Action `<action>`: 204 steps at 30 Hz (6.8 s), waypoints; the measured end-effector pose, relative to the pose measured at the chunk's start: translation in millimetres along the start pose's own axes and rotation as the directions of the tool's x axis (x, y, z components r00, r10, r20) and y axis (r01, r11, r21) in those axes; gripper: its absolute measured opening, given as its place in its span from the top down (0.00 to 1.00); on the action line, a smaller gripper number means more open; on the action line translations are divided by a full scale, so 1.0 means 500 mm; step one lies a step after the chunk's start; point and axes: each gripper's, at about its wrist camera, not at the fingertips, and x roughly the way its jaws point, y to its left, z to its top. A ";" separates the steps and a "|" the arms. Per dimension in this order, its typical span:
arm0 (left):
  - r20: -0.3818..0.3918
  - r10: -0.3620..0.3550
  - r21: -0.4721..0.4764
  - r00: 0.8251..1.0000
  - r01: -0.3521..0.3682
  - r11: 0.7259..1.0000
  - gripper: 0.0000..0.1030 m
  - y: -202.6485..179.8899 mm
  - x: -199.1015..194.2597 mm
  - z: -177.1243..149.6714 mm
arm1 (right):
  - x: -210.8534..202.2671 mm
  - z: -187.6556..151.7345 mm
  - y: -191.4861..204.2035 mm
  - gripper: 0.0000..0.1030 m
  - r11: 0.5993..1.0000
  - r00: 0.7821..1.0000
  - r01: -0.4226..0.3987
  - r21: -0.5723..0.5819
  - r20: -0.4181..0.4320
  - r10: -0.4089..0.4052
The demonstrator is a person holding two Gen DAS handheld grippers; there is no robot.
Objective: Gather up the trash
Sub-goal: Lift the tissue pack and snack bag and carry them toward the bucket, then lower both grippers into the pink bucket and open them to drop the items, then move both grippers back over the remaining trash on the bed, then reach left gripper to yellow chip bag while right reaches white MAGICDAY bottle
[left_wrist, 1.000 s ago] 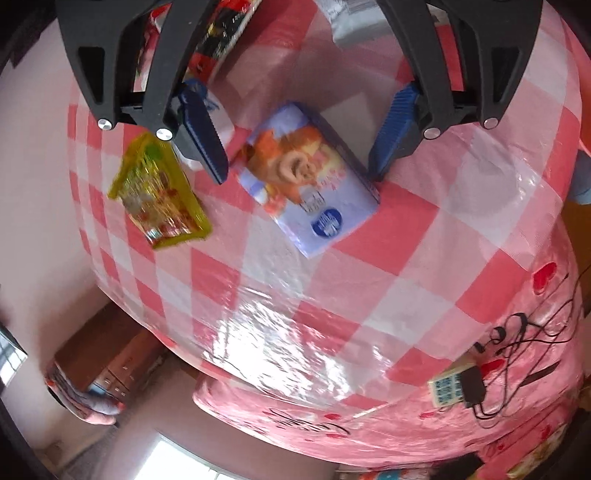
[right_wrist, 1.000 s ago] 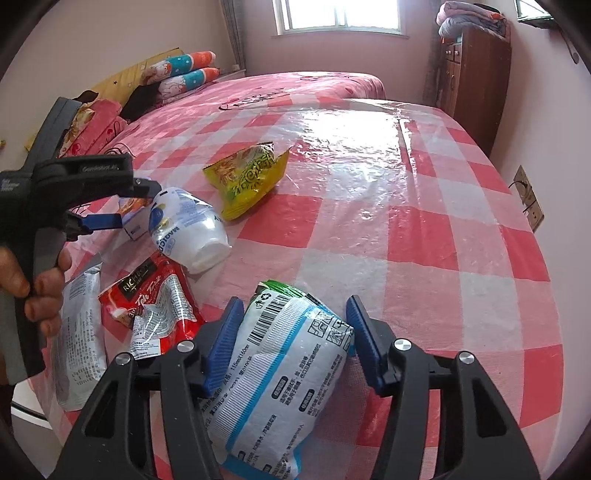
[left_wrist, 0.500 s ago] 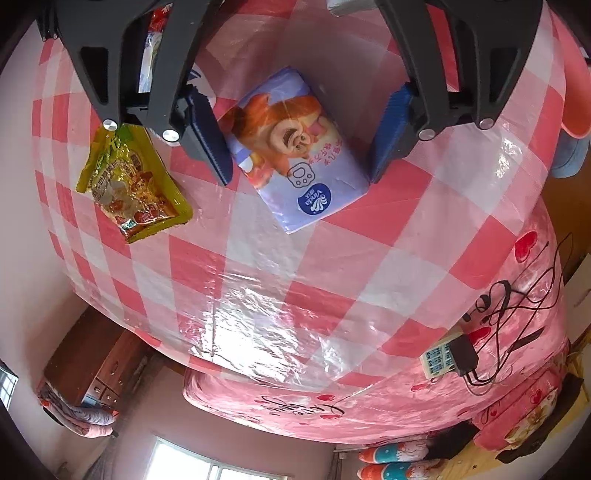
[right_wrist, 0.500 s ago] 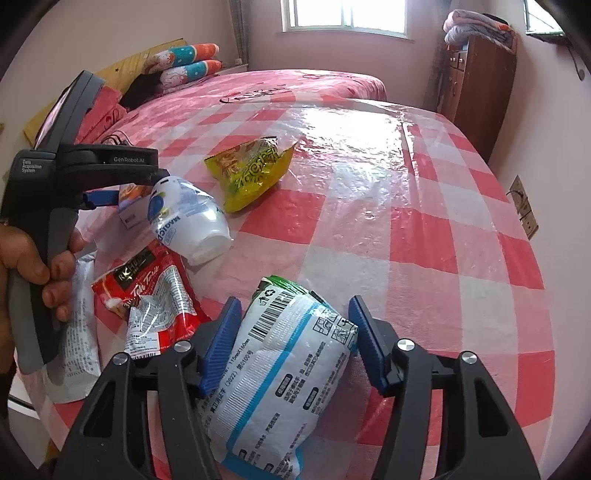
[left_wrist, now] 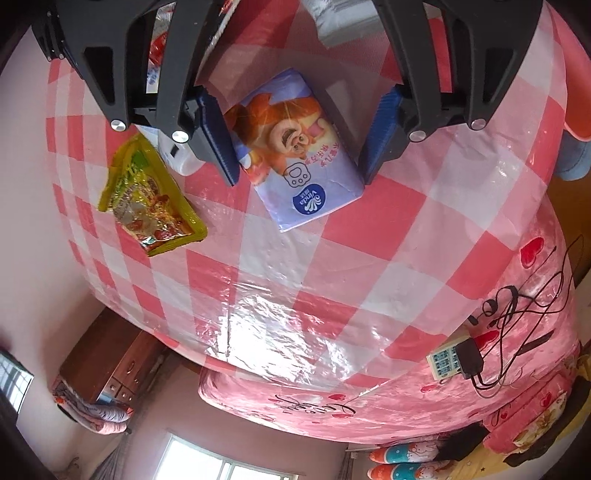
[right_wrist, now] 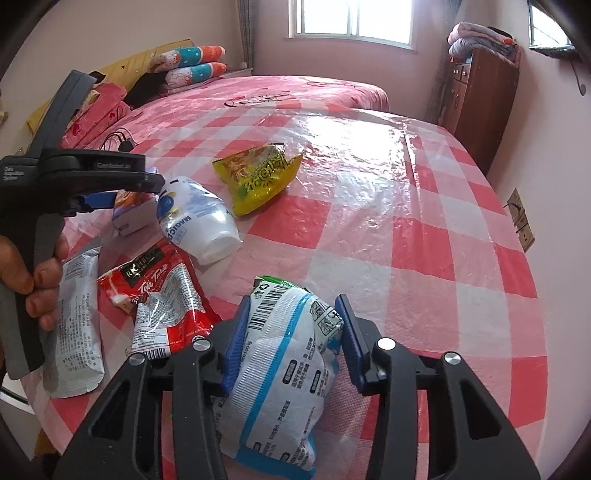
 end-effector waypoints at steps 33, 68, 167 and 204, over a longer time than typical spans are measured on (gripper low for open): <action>0.070 -0.157 -0.004 0.985 0.158 0.987 0.35 0.133 -0.169 -0.087 | -0.079 0.046 0.149 0.59 0.982 0.985 0.114 -0.147 0.149 -0.092; 0.102 -0.182 -0.119 0.978 0.193 0.974 0.35 0.365 -0.236 -0.168 | -0.131 0.104 0.424 0.59 0.942 0.977 -0.045 -0.333 0.184 0.112; 0.078 -0.048 0.032 0.996 0.045 0.998 0.14 0.257 -0.255 -0.215 | -0.112 0.034 0.271 0.08 0.926 0.915 -0.360 -0.111 0.153 0.374; -0.162 -0.170 -0.074 0.972 0.159 0.984 0.14 -0.198 0.043 0.075 | -0.076 0.025 -0.175 0.08 0.927 0.956 -0.244 0.286 0.233 0.179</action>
